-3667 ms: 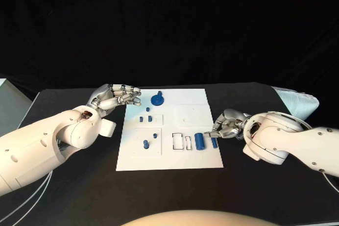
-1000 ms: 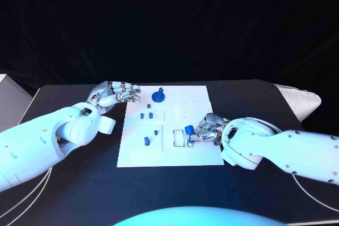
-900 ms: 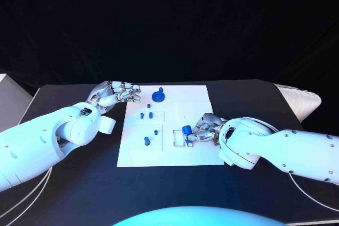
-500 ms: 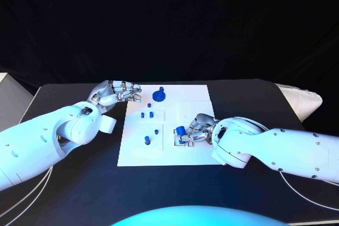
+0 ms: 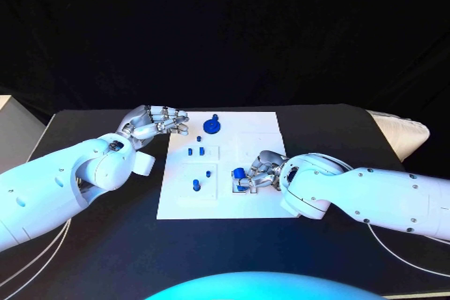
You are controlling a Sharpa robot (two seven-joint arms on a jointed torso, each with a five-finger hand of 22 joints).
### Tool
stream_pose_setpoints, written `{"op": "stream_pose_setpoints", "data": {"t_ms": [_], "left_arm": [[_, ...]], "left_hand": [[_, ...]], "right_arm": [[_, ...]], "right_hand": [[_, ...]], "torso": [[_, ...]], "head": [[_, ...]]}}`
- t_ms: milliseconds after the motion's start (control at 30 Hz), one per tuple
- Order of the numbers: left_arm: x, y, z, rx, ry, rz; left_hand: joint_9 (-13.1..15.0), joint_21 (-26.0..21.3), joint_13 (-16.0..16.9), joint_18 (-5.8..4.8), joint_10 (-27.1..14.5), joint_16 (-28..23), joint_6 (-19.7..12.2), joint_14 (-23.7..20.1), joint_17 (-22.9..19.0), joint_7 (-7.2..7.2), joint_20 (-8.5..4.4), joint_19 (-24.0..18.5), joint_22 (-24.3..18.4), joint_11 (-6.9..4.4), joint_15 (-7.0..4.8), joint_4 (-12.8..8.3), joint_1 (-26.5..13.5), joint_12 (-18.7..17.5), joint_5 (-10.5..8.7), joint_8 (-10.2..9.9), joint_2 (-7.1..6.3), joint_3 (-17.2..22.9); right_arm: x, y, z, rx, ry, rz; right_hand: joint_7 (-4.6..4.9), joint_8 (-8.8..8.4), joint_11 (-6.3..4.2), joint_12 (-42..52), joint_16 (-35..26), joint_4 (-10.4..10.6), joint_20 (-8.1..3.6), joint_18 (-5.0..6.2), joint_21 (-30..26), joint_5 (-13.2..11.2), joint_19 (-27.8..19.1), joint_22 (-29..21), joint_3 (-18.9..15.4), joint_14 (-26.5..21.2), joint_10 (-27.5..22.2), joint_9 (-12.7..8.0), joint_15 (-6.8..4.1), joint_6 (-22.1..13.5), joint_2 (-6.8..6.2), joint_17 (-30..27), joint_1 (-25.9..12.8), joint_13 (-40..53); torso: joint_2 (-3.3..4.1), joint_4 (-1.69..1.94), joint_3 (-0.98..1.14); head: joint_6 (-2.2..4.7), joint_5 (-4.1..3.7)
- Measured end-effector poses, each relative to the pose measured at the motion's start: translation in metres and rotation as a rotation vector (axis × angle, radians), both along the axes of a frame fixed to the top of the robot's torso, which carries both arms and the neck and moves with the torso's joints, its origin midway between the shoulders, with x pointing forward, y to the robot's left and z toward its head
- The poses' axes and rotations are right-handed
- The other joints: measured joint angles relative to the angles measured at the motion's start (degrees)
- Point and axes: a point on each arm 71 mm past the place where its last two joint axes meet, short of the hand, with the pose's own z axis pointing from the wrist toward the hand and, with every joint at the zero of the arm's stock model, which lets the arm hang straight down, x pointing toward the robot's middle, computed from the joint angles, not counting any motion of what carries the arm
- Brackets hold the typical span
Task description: Assemble the parts on the task board
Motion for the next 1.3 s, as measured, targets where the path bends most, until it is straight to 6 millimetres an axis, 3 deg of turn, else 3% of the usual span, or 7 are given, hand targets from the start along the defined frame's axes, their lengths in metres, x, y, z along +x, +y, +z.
{"op": "stream_pose_setpoints", "data": {"t_ms": [300, 500, 567, 633, 733, 867, 1300], "left_arm": [[-0.0001, 0.0001, 0.0000, 0.000, 0.001, 0.000], [-0.0001, 0.0002, 0.0000, 0.001, 0.001, 0.000], [-0.0001, 0.0002, 0.0000, 0.001, 0.002, 0.000], [-0.0001, 0.0002, 0.0000, 0.001, 0.002, 0.000], [-0.0001, 0.0002, 0.0000, 0.001, 0.002, 0.000], [-0.0001, 0.0001, -0.0001, 0.001, 0.002, -0.001], [0.0000, 0.0001, -0.0002, 0.001, 0.003, -0.001]], "left_hand": [[0.0, -0.3, 0.0, -0.01, 0.0, -0.3, 0.0, 0.0, 0.2, 0.00, 0.22, 0.2, -0.1, 0.00, 0.00, 0.0, 0.0, 0.0, 0.00, -0.3, 0.00, 0.0], [0.0, -0.3, 0.0, -0.01, 0.0, -0.3, 0.0, 0.0, 0.2, 0.00, 0.21, 0.2, -0.1, 0.00, 0.00, 0.0, 0.0, 0.0, 0.00, -0.3, 0.00, 0.0], [0.0, -0.3, 0.0, -0.01, 0.0, -0.3, 0.0, 0.0, 0.2, 0.00, 0.21, 0.2, -0.1, 0.00, 0.00, 0.0, 0.0, 0.0, 0.00, -0.3, 0.00, 0.0], [0.0, -0.3, 0.0, -0.01, 0.0, -0.3, 0.0, 0.0, 0.2, 0.00, 0.21, 0.2, -0.1, 0.00, 0.00, 0.0, 0.0, 0.0, 0.00, -0.3, 0.00, 0.0], [0.0, -0.3, 0.0, -0.01, 0.0, -0.3, 0.0, 0.0, 0.2, 0.00, 0.21, 0.2, -0.1, 0.00, 0.00, 0.0, 0.0, 0.0, 0.00, -0.3, 0.00, 0.0], [0.0, -0.3, 0.0, -0.01, 0.0, -0.3, 0.0, 0.0, 0.2, 0.00, 0.21, 0.2, -0.1, 0.00, 0.00, 0.0, 0.0, 0.0, 0.00, -0.3, 0.00, 0.0], [-0.1, -0.3, 0.0, -0.01, 0.0, -0.3, 0.0, 0.0, 0.3, 0.00, 0.21, 0.2, -0.2, 0.00, 0.00, 0.2, 0.0, 0.0, 0.00, -0.3, 0.00, -0.2]], "right_arm": [[0.0014, 0.0006, -0.0002, -0.010, 0.009, 0.012], [0.0027, 0.0007, -0.0011, -0.014, 0.010, 0.009], [0.0032, 0.0007, -0.0018, -0.015, 0.009, 0.007], [0.0035, 0.0005, -0.0026, -0.016, 0.008, 0.003], [0.0035, 0.0005, -0.0039, -0.017, 0.007, -0.001], [0.0035, 0.0004, -0.0043, -0.015, 0.002, -0.006], [-0.0025, -0.0023, -0.0040, -0.010, -0.008, 0.004]], "right_hand": [[-0.02, 0.40, 0.00, -0.2, 0.0, -0.5, 0.00, 0.00, 0.0, -1.5, 0.0, 0.0, 0.5, 0.0, 0.0, 0.1, 0.00, 0.0, -0.45, 0.0, -0.9, 0.0], [-0.07, 0.49, 0.00, -0.9, 0.0, -1.1, 0.00, 0.00, 0.0, -5.2, 0.0, 0.0, 0.9, 0.0, 0.0, 0.4, 0.00, 0.3, -0.45, 0.0, -2.6, 0.0], [-0.08, 0.50, 0.00, -1.3, 0.0, -1.3, 0.00, 0.00, -0.1, -7.4, 0.0, 0.0, 0.2, 0.0, 0.0, 0.6, 0.00, 0.3, -0.35, 0.0, -3.4, 0.0], [0.17, 0.62, 0.00, -1.8, 0.0, -1.1, 0.00, 0.00, -0.6, -11.6, 0.0, 0.0, -2.0, 0.0, 0.0, 1.0, 0.00, 0.0, 0.01, 0.0, -4.6, 0.0], [0.34, 0.61, 0.00, -2.0, 0.0, -0.9, 0.00, 0.00, -0.7, -15.6, 0.0, 0.0, -4.9, 0.0, 0.0, 1.4, 0.00, -0.1, 0.45, 0.0, -5.6, 0.0], [0.26, 0.86, 0.00, -2.3, 0.0, -0.8, 0.00, 0.00, -0.7, -19.4, 0.0, 0.0, -8.7, 0.0, 0.0, 1.8, 0.00, -0.5, -0.32, 0.0, -6.9, 0.0], [0.14, 1.06, 0.00, -2.3, 0.0, -0.7, 0.00, 0.00, -0.7, -20.2, 0.0, 0.0, -9.9, 0.0, 0.0, 2.1, 0.00, -0.6, -0.30, 0.0, -8.1, 0.0]], "torso": [[0.00, -0.02, 0.03], [0.01, -0.01, 0.02], [0.01, 0.00, 0.01], [0.02, 0.00, 0.01], [0.03, 0.00, 0.01], [0.03, 0.01, 0.00], [0.03, 0.01, 0.03]], "head": [[-0.24, 0.21], [-0.27, 0.26], [-0.27, 0.26], [-0.27, 0.27], [-0.27, 0.27], [-0.27, 0.30], [-0.49, 0.44]]}}
